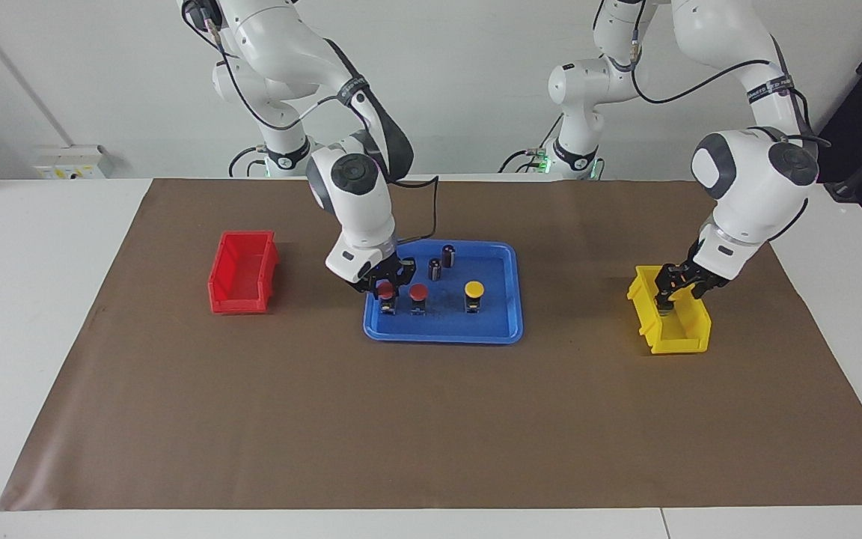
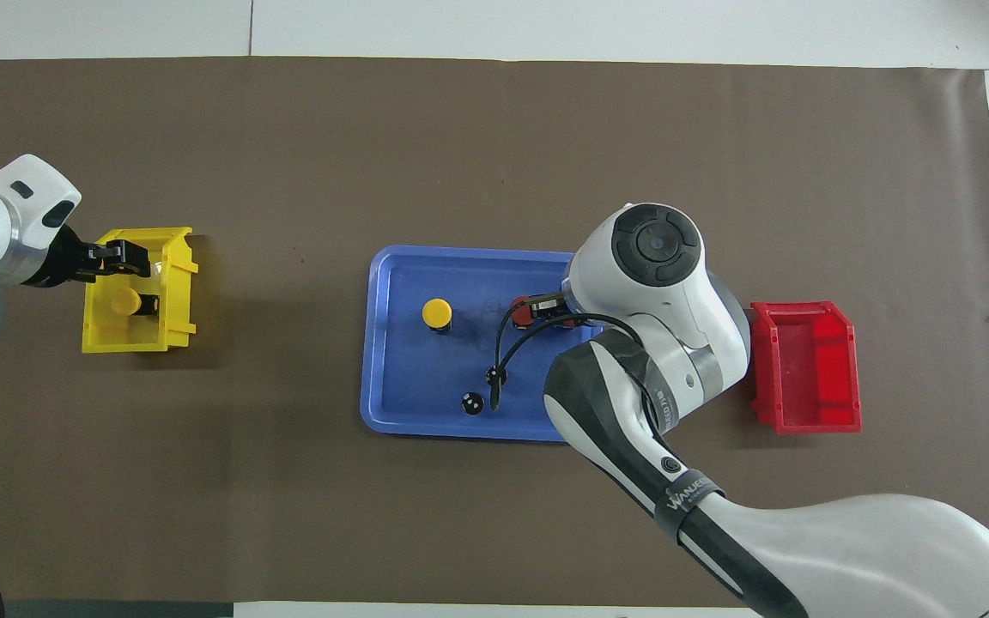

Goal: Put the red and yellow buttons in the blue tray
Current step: 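Place the red button in the tray while the left gripper returns to the yellow holder, then withdraw the right gripper while the left gripper lifts another yellow button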

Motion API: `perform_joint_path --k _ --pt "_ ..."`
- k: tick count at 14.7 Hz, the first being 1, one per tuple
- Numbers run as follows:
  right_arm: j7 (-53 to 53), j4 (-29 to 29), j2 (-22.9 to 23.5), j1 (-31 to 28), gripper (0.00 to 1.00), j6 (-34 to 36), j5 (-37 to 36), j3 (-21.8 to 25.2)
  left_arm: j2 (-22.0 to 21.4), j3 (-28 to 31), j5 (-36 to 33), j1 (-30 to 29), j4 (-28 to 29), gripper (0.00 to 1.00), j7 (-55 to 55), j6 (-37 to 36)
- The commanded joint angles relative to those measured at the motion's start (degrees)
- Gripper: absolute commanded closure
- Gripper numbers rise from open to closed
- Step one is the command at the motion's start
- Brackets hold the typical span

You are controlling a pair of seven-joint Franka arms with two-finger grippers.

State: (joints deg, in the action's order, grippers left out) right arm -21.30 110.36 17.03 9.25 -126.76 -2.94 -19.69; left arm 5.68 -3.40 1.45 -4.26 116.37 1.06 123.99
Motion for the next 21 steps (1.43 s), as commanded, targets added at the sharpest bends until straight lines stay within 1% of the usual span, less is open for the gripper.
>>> perform_joint_path --k 1,3,4,5,6,9,10,11,12,13,14,15,16,17,19,20,21 --pt "-1.55 0.03 0.55 0.16 0.59 -0.77 -1.98 -0.18 -1.81 -0.56 -0.75 -1.01 3.86 0.29 0.87 3.44" --pt "-1.55 -0.32 0.55 -0.02 0.4 -0.16 -1.98 -0.18 -2.07 -0.56 -0.75 -1.54 5.36 0.29 0.96 4.85" --pt "-1.55 -0.84 0.55 -0.37 0.27 0.45 -1.98 -0.18 -2.51 -0.56 -0.75 -1.71 6.23 0.29 1.05 5.12" --pt "-1.55 -1.81 0.46 -0.63 0.2 1.5 -1.98 0.0 -2.86 -0.56 -0.75 -1.72 7.03 0.29 1.13 5.12" --pt "-1.55 -3.38 0.2 -0.98 0.18 4.04 -2.07 0.09 -3.3 -0.56 -0.75 -1.72 7.73 0.29 1.31 5.12" --pt "-1.29 -11.11 0.02 -3.44 0.11 13.44 -2.16 0.18 -3.92 -0.56 -0.75 -1.72 9.66 0.3 1.4 7.22" --pt "-1.38 -12.78 -0.24 -3.53 0.04 15.82 -2.16 0.35 -4.01 -0.56 -0.75 -1.8 10.19 0.3 1.4 7.92" --pt "-1.38 -13.58 -1.38 -3.8 0.01 16.97 -2.25 0.87 -4.09 -0.56 -0.75 -2.15 10.28 0.36 1.31 8.28" --pt "-1.29 -13.94 -2.52 -4.84 0.01 17.77 -2.33 1.49 -4.09 -0.56 -0.75 -2.24 10.37 0.56 1.31 8.28" --pt "-1.2 -14.38 -4.01 -6.51 0.01 19.25 -2.34 1.58 -4.01 -0.56 -0.75 -2.24 10.37 0.83 1.4 8.28" --pt "-1.12 -15.86 -4.89 -8.0 0.01 21.53 -2.34 1.58 -4.01 -0.56 -0.75 -2.24 10.2 0.97 1.4 8.46" --pt "-1.03 -18.66 -4.99 -9.67 0.0 25.12 -2.34 1.58 -3.83 -0.56 -0.75 -2.24 9.76 0.99 1.48 8.28" --pt "-1.03 -21.47 -4.9 -10.82 0.0 27.77 -2.34 1.67 -3.31 -0.56 -0.75 -2.24 7.76 0.99 1.31 7.24" --pt "-1.03 -23.5 -4.99 -11.79 0.0 29.62 -2.25 1.67 -2.87 -0.56 -0.75 -1.81 3.82 0.99 0.96 2.79" --pt "-1.03 -27.02 -6.12 -14.6 0.0 33.32 -2.25 1.67 -1.73 -0.56 -0.83 -1.19 -9.33 0.99 0.69 -12.99" --pt "-0.85 -26.78 -7.44 -15.91 0.0 34.03 -2.16 1.67 -1.72 -0.64 -0.92 -0.58 -14.1 0.99 -0.09 -18.99" --pt "-0.5 -26.52 -8.67 -17.32 0.0 35.17 -2.16 1.67 -1.9 -0.64 -0.83 0.64 -16.67 0.99 -2.1 -21.49"
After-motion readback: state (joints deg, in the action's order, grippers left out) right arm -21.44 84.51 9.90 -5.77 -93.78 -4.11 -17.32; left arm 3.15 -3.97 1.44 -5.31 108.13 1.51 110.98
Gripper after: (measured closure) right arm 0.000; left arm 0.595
